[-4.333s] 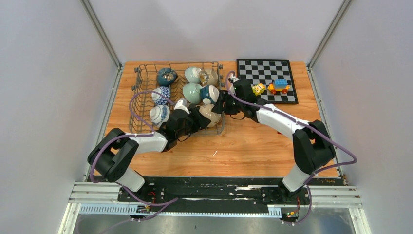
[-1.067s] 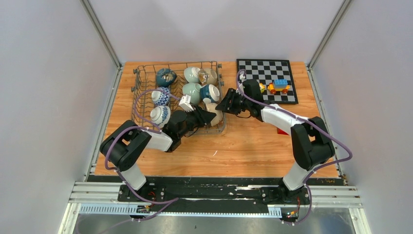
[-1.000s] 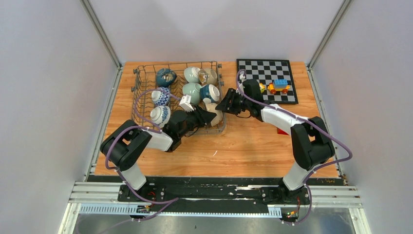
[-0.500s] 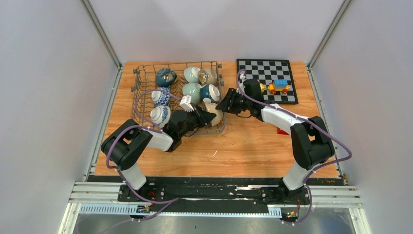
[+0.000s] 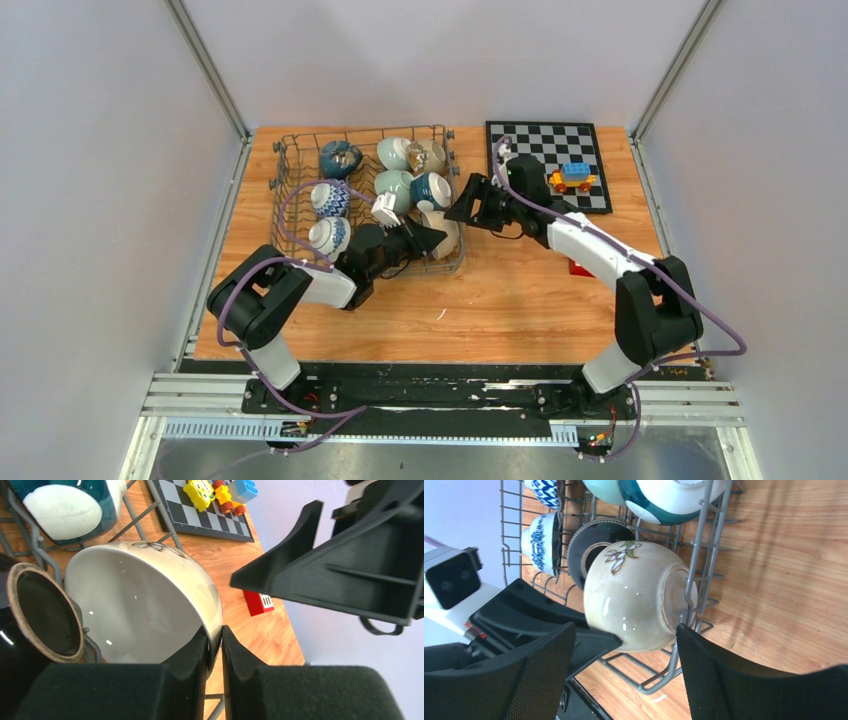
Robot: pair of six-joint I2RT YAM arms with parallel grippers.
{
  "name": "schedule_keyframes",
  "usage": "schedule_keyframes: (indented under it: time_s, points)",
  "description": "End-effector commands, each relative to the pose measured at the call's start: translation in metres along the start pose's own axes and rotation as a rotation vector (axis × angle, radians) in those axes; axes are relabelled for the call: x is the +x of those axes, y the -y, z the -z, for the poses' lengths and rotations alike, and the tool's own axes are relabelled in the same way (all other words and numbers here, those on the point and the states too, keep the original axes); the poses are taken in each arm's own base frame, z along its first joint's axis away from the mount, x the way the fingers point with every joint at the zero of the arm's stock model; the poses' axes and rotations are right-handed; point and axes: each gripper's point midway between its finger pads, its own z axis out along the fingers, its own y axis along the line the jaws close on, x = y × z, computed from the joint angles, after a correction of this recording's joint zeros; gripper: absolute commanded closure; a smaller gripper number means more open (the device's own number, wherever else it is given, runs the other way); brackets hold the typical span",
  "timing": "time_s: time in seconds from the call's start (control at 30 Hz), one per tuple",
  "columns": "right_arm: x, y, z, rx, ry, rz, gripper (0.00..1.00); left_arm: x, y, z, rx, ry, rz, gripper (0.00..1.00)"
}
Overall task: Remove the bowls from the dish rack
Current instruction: Pick up the bowl from the dish rack.
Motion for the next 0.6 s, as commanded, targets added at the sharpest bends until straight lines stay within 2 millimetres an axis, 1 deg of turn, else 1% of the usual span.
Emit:
schedule_keyframes:
  time_s: [0.0, 0.17, 0.3, 0.57]
  points:
    - [-0.024, -0.011, 0.032, 0.051, 0.072, 0.084, 0.23, -0.030, 0.047, -0.001, 0.144, 0.079, -0.043, 1.00]
    - [-0.028, -0.019, 0.056, 0.061, 0.110, 0.143, 0.23, -0.035, 0.055, 0.001, 0.158, 0.082, -0.068, 1.00]
    - [-0.023, -0.022, 0.068, 0.050, 0.124, 0.159, 0.23, -0.038, 0.063, 0.004, 0.183, 0.086, -0.068, 1.00]
    - [-0.017, -0.035, 0.092, 0.009, 0.154, 0.194, 0.25, -0.045, 0.077, 0.013, 0.222, 0.102, -0.082, 1.00]
